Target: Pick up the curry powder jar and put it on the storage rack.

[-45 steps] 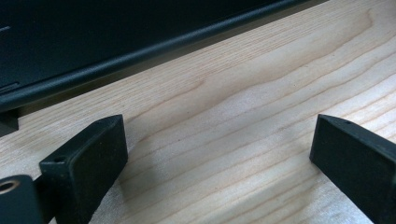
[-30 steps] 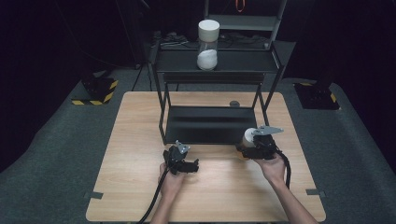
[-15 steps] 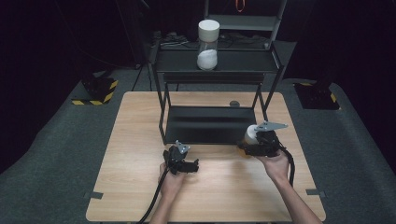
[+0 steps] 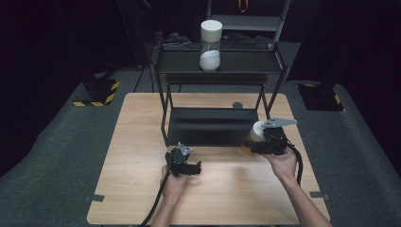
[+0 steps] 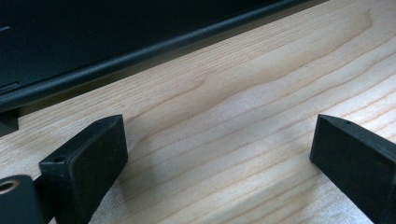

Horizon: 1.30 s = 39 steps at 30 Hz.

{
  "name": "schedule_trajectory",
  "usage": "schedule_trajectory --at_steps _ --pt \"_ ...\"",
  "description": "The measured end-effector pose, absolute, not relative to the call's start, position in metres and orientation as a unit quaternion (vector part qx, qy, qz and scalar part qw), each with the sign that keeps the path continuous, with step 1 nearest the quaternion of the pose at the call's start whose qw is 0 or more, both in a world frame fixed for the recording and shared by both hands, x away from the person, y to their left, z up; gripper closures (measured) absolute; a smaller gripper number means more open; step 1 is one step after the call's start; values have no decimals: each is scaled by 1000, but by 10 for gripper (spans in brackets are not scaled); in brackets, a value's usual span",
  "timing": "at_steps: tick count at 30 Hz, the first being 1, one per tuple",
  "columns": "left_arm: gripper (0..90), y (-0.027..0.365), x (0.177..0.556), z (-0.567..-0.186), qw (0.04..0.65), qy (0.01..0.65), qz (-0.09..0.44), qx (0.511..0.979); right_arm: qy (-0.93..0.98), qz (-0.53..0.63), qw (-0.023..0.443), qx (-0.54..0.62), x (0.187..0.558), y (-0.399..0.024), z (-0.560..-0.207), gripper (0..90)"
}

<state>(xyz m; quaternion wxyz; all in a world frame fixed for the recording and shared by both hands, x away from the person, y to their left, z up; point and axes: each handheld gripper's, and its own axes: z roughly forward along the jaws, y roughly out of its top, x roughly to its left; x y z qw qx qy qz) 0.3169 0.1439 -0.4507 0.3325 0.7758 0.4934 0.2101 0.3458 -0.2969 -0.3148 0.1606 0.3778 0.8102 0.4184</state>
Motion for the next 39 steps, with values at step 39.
schedule_trajectory --at_steps 39 --pt "38 144 317 -451 334 494 209 775 836 402 159 339 390 -278 -186 315"
